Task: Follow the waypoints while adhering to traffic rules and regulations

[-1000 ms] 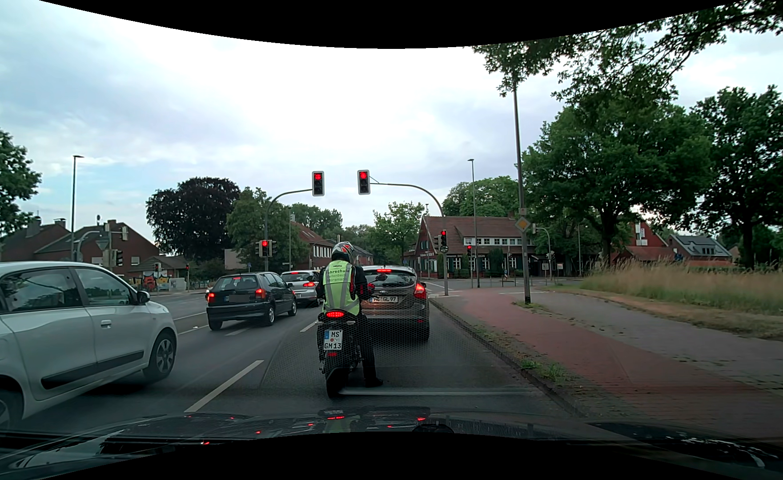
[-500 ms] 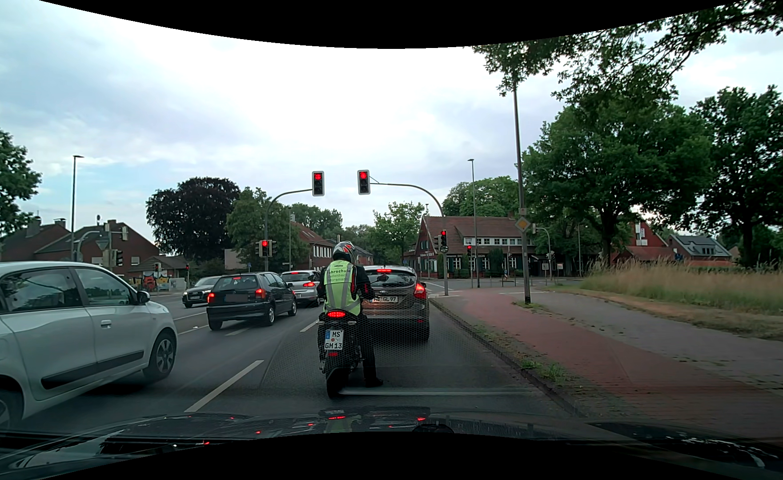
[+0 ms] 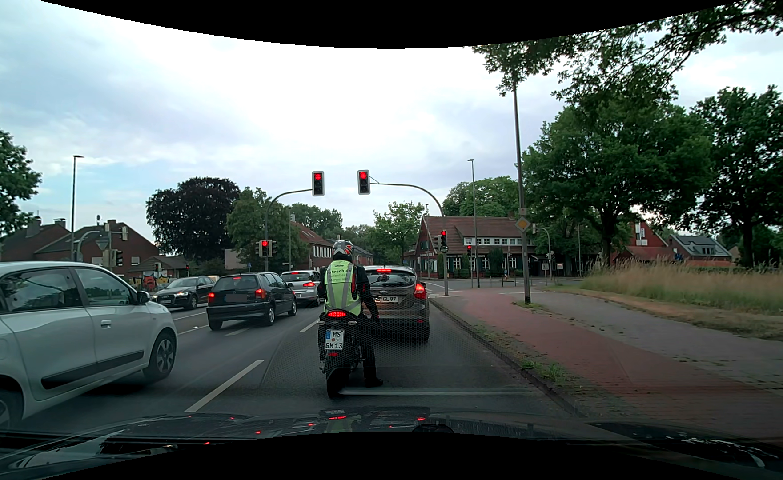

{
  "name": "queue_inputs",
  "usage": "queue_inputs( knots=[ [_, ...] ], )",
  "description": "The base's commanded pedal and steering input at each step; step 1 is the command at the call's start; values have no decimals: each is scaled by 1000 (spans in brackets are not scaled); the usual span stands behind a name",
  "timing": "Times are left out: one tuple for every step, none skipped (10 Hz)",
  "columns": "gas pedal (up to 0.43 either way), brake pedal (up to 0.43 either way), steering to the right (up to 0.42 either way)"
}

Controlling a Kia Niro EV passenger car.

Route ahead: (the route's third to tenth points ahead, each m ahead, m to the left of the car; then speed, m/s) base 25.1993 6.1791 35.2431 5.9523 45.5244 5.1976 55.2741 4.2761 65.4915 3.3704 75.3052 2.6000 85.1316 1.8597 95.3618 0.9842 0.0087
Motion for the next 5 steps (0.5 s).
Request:
queue_inputs(
  knots=[
    [0, 0, 12],
    [0, 0, 12],
    [0, 0, 12],
    [0, 0, 12],
    [0, 0, 12]
  ],
)
